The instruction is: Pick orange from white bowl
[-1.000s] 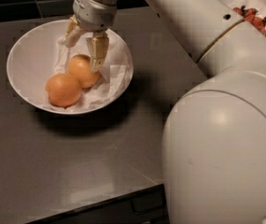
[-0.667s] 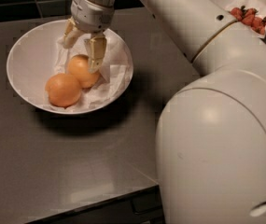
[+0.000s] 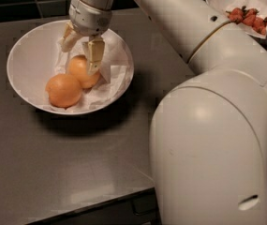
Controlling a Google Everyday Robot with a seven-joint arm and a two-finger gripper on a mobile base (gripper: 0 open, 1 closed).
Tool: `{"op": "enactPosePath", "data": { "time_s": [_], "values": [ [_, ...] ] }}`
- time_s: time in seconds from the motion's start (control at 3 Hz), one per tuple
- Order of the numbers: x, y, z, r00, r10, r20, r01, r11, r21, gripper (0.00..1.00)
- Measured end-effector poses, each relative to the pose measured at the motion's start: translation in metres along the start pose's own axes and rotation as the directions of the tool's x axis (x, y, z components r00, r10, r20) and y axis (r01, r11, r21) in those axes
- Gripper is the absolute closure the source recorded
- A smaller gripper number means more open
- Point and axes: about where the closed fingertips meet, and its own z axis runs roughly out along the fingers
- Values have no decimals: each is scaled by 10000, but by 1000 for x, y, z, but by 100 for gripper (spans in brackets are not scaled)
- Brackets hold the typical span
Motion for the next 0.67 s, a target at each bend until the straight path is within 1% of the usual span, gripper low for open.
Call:
{"op": "enactPosePath", "data": {
  "time_s": [0.67],
  "values": [
    [-1,7,8,9998,138,111,-137,9998,-167,35]
  ]
}}
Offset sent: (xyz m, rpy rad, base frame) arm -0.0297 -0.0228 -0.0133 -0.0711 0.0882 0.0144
